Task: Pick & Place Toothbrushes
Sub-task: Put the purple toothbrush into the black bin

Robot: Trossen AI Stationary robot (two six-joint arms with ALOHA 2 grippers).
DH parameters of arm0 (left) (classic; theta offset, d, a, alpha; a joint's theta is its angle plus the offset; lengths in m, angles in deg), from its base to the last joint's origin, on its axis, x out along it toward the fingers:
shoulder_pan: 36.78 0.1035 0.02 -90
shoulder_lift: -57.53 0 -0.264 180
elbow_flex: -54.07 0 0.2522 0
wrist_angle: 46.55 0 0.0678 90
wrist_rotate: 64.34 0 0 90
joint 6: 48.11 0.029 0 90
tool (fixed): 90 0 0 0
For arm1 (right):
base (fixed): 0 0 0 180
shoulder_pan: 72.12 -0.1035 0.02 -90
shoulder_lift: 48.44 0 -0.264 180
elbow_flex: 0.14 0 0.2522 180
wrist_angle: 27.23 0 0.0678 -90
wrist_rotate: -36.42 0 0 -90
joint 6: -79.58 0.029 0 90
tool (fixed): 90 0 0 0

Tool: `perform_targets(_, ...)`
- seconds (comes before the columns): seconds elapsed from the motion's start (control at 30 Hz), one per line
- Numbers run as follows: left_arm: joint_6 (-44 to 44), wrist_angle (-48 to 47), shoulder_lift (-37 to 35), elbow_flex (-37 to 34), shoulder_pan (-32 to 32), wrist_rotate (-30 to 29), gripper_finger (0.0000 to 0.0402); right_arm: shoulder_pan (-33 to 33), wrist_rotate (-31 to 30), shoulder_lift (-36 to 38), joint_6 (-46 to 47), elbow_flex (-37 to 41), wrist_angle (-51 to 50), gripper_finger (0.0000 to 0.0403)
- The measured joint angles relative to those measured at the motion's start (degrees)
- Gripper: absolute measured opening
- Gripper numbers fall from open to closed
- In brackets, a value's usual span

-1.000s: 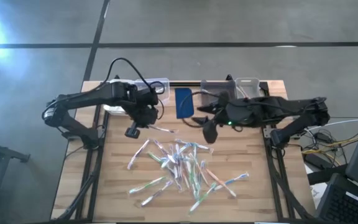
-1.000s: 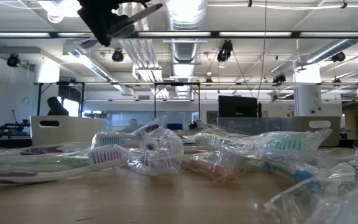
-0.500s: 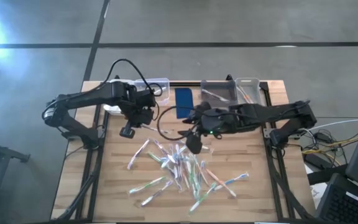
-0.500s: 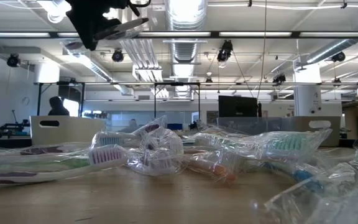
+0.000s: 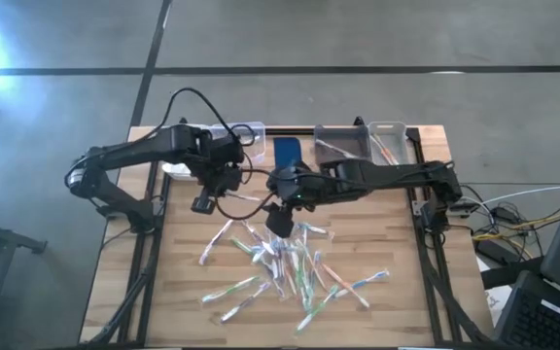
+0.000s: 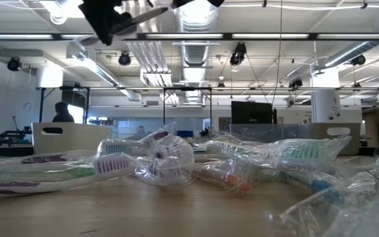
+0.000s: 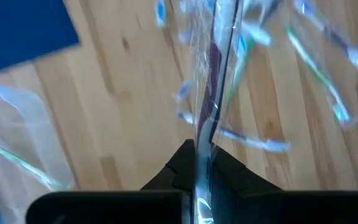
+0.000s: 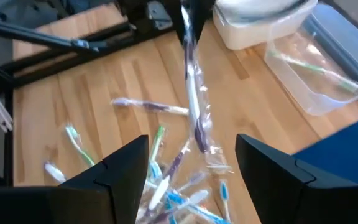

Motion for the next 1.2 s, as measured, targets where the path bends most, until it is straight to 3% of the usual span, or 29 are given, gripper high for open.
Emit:
perform_targets(0.3, 1.2, 2.6, 5.0, 9.3, -0.1, 0.0, 0.0021, 0.5, -0.5, -2.1, -1.9, -6.0, -6.7, 0.0228)
perform_targets(0.67, 1.3, 0.5, 11.5, 19.5, -1.0, 1.5, 0.0021, 1.5, -0.7, -1.9, -3.0, -6.4, -12.2, 0.0211)
perform_targets(0.9, 1.3, 0.5, 11.6, 20.0, -1.8, 2.0, 0.0021, 2.4, -0.7, -1.7, -3.2, -6.3, -13.0, 0.0214)
perform_targets(1.2, 1.5, 0.5, 12.3, 19.8, -1.9, 1.8, 0.0021, 3.3, -0.1, -1.7, -3.4, -6.3, -13.0, 0.0173)
